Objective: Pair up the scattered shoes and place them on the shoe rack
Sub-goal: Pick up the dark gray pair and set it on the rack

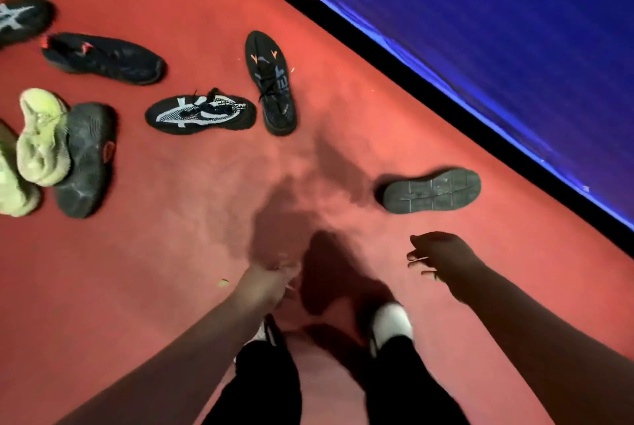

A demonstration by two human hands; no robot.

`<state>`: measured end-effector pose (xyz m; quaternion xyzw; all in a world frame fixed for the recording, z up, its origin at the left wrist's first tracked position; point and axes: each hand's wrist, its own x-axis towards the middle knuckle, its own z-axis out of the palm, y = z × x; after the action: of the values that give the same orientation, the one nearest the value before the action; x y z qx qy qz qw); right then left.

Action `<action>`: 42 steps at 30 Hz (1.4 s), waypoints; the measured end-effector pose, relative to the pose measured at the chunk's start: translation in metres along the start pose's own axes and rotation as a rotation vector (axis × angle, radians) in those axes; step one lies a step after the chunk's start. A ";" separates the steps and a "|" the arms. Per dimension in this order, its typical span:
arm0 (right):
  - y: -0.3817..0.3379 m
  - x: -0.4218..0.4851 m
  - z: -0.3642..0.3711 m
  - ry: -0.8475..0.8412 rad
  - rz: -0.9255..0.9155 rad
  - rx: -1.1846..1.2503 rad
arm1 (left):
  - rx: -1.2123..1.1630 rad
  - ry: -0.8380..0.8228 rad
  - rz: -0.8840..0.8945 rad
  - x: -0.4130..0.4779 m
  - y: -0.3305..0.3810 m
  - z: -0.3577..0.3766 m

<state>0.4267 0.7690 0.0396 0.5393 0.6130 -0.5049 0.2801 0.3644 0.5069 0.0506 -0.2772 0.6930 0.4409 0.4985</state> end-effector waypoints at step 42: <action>-0.025 0.236 0.085 0.136 -0.017 0.290 | 0.774 0.256 0.525 0.318 0.228 -0.049</action>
<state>0.3244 0.7823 -0.1902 0.6019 0.5559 -0.5527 0.1528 0.0442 0.5853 -0.1649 0.0608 0.9085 0.2240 0.3475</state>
